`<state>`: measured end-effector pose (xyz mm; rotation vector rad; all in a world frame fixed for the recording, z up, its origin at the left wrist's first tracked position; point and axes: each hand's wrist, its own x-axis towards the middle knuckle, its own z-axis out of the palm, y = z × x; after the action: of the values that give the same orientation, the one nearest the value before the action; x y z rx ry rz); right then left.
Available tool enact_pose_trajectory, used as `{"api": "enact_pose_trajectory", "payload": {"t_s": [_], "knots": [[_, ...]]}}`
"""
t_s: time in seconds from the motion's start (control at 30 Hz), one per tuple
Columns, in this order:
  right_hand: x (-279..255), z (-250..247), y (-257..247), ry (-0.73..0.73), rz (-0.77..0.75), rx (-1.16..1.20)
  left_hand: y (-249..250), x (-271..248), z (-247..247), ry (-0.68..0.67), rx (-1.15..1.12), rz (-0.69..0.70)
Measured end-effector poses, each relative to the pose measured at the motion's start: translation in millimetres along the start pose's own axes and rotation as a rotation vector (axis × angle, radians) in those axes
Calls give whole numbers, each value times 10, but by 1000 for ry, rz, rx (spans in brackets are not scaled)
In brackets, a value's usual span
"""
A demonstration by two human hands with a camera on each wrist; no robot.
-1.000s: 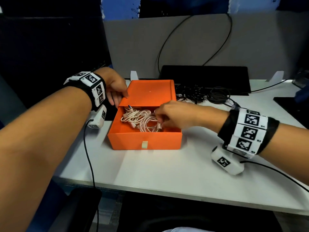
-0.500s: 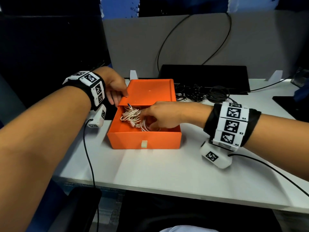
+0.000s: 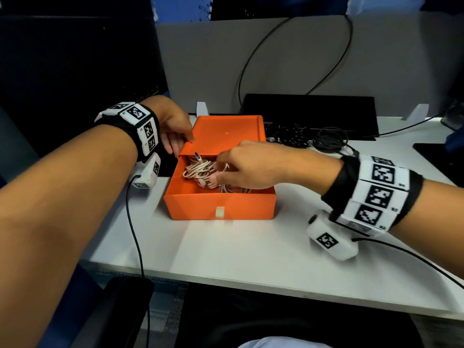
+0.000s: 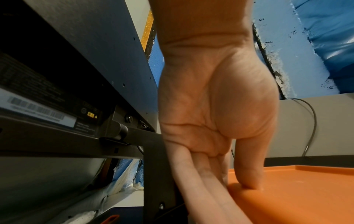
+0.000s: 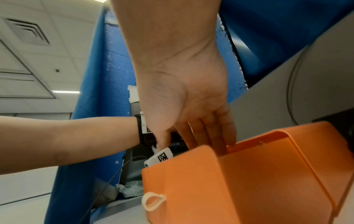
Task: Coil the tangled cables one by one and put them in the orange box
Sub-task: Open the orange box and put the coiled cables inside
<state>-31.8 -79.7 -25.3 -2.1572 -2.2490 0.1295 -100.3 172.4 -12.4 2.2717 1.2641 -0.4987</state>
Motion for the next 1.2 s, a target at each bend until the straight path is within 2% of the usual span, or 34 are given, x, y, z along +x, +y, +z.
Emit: {"api": "enact_pose_trajectory", "payload": {"t_s": [0.13, 0.3, 0.43, 0.5, 0.57, 0.6, 0.67, 0.73, 0.83, 0.97, 1.1, 1.2], "knots": [[-257, 75, -96, -147, -110, -35, -5, 7, -10, -9, -4, -2], [-268, 312, -232, 0, -148, -97, 37, 8, -12, -4, 7, -11], [-311, 268, -248, -68, -184, -34, 62, 6, -9, -13, 22, -22], [-314, 200, -227, -41, -201, 66, 79, 12, -11, -20, 32, -29], [-258, 107, -145, 66, -120, 67, 77, 24, -13, -17, 34, -31], [-221, 64, -93, 87, -45, -13, 75, 25, -13, -14, 33, -31], [-141, 50, 9, 53, 70, -237, 70, 19, -11, -10, 30, -33], [-71, 106, 57, -32, 116, -342, 74, 19, -14, -3, 32, -37], [2, 148, 77, -33, 116, -314, 61, 22, -12, -6, 36, -44], [-8, 54, 79, 98, 94, -289, 56, -2, -9, 1, 25, -24], [-56, -43, 104, 166, 95, -278, 37, -1, -15, 1, 8, -9], [-77, -102, 135, 50, 92, -259, 43, 4, -17, 0, 7, -6]]}}
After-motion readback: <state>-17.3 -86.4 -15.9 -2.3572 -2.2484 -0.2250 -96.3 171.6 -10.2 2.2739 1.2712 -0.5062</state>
